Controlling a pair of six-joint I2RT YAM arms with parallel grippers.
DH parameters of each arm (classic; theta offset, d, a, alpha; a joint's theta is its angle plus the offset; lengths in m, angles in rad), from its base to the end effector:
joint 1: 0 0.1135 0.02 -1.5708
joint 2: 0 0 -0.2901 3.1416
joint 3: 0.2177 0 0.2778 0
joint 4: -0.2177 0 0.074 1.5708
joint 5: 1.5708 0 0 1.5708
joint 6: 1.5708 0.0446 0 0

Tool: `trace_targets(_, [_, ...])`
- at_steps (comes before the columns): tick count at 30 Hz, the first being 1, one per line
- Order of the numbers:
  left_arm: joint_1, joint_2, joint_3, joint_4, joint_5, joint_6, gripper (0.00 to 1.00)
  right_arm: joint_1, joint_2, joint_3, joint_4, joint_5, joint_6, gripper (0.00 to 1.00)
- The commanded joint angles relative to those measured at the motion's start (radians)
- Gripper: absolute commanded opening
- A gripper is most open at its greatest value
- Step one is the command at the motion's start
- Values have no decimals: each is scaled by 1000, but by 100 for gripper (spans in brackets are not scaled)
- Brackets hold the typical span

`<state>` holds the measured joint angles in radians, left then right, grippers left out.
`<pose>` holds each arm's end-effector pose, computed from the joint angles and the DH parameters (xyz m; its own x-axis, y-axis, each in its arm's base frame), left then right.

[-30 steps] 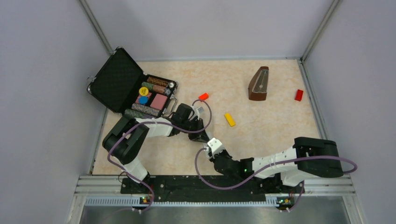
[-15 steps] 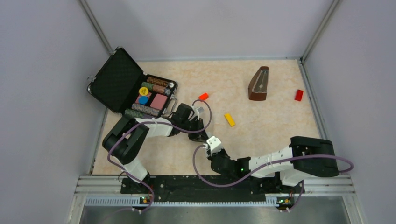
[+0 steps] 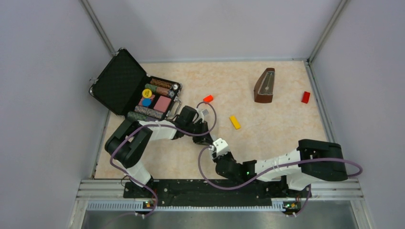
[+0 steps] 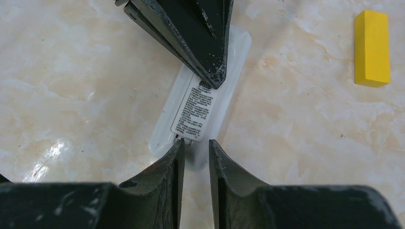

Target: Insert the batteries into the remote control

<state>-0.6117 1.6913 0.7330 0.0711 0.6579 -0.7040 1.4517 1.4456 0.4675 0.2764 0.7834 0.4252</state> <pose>0.2536 -0.2112 0.1293 -0.9826 0.0636 -0.1746 0.1765 0.6129 -0.7702 0.0628 0.2601 0.1417 -0.3336 -0.3284 -0.8837 -0.5509 0.8286 -0.0999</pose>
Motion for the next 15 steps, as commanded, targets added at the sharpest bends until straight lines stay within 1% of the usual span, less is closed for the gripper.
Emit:
trace_targets(1, [-10,77,-49,-82,-244,83,12,-9,-24,7,-24,36,14,25])
trace_targets(4, [-10,78,-48,-82,-244,83,10,-9,-24,4,-18,35,11,22])
trace_targets(8, [-11,78,-49,-82,-245,82,7,-10,-10,8,-20,33,19,14])
trace_targets(15, [-11,84,-49,-81,-243,84,6,-29,24,23,-34,0,47,11])
